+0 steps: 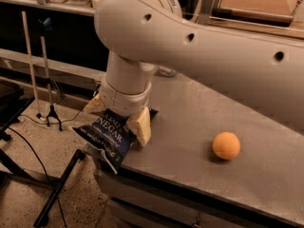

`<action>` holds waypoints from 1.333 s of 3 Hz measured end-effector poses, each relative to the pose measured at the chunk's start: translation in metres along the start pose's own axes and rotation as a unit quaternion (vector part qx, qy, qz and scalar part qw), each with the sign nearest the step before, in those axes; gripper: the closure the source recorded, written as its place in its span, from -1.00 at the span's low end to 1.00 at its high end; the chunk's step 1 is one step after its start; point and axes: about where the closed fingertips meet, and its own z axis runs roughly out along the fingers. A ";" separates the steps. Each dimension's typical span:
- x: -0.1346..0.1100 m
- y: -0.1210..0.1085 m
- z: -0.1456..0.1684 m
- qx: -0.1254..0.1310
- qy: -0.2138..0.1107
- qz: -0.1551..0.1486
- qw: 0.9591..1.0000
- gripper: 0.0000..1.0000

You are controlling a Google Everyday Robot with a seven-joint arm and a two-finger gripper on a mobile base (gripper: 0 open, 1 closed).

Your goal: Pick blue chip bag

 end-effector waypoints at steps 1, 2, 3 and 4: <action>0.000 -0.002 0.003 -0.006 0.003 0.007 1.000 -0.22; -0.002 -0.005 -0.007 0.005 0.005 0.009 1.000 0.25; 0.002 -0.009 -0.028 0.030 0.004 0.016 0.999 0.71; 0.015 -0.015 -0.063 0.056 0.009 0.032 0.998 1.00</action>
Offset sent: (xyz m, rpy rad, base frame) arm 0.0009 0.0045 0.0171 0.0308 -0.0106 -0.0276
